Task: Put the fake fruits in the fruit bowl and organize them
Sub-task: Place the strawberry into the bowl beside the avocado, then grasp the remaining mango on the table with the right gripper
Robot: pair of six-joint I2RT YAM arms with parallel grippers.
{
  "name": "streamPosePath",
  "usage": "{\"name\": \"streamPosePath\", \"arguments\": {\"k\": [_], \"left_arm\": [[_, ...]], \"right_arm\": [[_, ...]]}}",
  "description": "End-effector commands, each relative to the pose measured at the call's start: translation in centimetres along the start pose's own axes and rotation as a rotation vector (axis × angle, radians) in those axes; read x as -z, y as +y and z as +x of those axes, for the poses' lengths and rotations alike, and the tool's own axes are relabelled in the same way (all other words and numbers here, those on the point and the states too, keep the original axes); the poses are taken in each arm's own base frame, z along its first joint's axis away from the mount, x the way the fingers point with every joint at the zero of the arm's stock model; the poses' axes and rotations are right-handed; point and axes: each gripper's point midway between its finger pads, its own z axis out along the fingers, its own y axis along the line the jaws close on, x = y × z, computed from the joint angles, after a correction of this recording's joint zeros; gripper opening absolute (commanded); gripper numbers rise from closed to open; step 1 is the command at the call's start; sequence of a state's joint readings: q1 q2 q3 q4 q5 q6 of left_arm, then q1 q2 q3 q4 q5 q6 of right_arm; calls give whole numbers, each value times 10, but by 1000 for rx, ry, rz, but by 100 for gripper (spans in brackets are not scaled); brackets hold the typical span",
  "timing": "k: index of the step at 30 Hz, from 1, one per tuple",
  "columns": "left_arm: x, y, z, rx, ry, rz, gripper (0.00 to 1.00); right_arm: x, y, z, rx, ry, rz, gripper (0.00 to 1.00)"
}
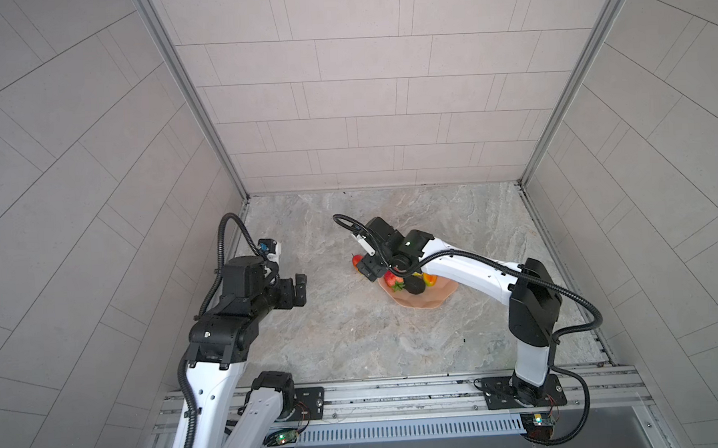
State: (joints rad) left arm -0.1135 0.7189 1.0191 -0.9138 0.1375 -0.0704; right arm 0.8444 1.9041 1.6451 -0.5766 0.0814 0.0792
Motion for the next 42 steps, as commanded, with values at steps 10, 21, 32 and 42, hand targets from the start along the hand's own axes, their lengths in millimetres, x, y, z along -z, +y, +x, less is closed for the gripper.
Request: {"name": "streamPosePath", "arguments": {"k": [10, 21, 32, 42], "left_arm": [[-1, 2, 2, -10, 2, -9, 100], [-1, 2, 2, -13, 2, -11, 100], [0, 2, 1, -12, 0, -9, 100], [0, 2, 1, -12, -1, -10, 100]], "right_arm": [[-106, 19, -8, -52, 108, -8, 83], [-138, 20, 13, -82, 180, -20, 58], [-131, 20, 11, -85, 180, -40, 17], [-52, 1, -27, -104, 35, -51, 7]]}}
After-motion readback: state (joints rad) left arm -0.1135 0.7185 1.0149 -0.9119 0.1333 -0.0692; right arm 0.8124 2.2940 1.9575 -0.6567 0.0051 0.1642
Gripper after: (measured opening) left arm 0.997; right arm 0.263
